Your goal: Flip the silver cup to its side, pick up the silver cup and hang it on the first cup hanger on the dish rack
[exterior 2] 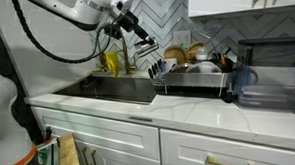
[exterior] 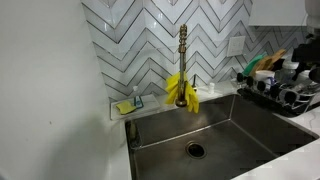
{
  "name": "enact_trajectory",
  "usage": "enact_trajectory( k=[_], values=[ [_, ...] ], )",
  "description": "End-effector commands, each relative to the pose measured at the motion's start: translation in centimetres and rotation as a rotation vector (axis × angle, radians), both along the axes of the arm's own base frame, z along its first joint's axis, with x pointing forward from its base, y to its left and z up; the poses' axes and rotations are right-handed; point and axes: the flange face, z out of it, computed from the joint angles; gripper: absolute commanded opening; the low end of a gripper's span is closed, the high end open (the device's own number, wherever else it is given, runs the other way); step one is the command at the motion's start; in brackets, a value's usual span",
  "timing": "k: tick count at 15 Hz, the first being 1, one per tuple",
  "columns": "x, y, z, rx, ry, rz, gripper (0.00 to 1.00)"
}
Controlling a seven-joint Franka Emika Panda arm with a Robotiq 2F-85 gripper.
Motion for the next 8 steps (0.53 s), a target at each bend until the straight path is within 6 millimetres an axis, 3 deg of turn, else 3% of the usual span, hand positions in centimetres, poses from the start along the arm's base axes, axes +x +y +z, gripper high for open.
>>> enact_trajectory(
  k=[1,8],
  values=[
    [-1.5,2.4,-1.0,-0.042,-0.079,0.056,0.41],
    [-3.0,4.4,-3.2,-0.102,-0.279,0.045,0.41]
  ],
)
